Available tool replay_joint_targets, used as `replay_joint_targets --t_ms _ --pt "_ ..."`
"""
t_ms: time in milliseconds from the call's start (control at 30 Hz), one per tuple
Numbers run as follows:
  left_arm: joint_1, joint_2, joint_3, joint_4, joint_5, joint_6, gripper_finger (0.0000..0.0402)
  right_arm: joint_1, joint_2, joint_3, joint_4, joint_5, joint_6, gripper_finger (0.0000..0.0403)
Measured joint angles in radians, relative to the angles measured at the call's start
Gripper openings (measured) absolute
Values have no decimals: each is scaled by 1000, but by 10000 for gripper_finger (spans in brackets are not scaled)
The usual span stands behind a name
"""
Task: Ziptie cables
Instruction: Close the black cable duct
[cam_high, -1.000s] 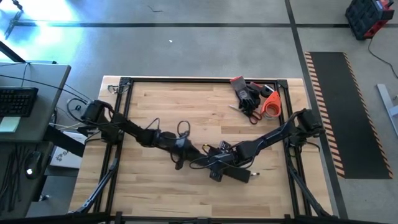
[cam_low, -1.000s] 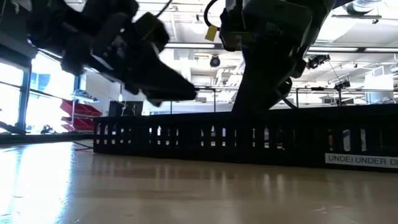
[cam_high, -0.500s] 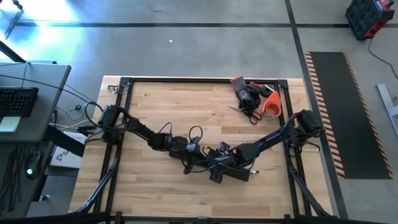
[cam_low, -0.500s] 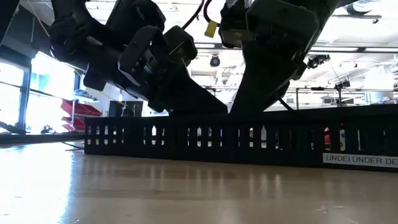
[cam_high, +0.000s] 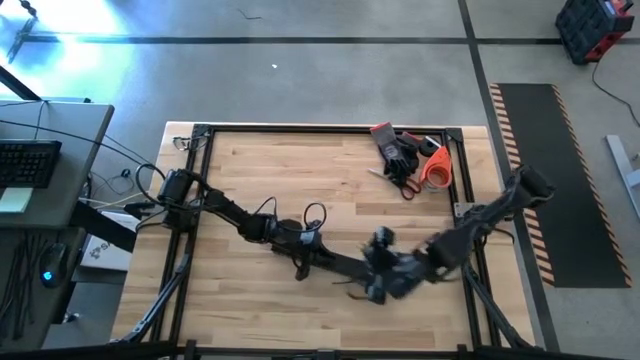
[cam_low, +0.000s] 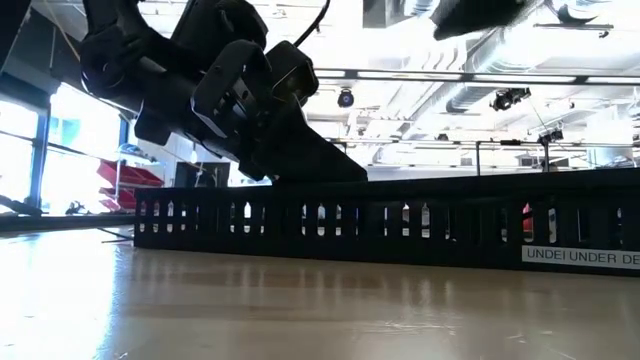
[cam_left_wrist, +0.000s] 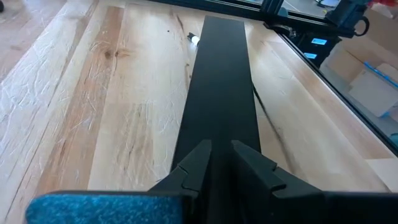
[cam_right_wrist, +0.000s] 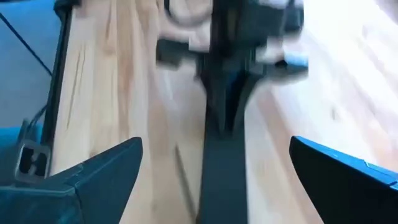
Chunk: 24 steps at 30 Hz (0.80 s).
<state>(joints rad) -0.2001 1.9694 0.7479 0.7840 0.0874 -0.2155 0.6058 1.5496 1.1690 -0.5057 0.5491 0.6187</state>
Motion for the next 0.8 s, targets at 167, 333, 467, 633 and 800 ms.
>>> replay_joint_targets --t_ms 167,333,467,633,800 --pt "-2 0 0 1 -1 0 44 80 -12 -107 -66 20 287 396" --pt "-5 1 -2 8 -3 1 44 86 39 -238 77 -10 341 396" --pt "-6 2 -2 13 -3 0 44 70 93 -309 222 -51 316 396" --pt "-9 2 -2 27 -4 0 44 54 151 -328 255 -111 289 384" --pt "-14 3 -7 127 101 -62 44 49 179 -328 269 -132 261 338"
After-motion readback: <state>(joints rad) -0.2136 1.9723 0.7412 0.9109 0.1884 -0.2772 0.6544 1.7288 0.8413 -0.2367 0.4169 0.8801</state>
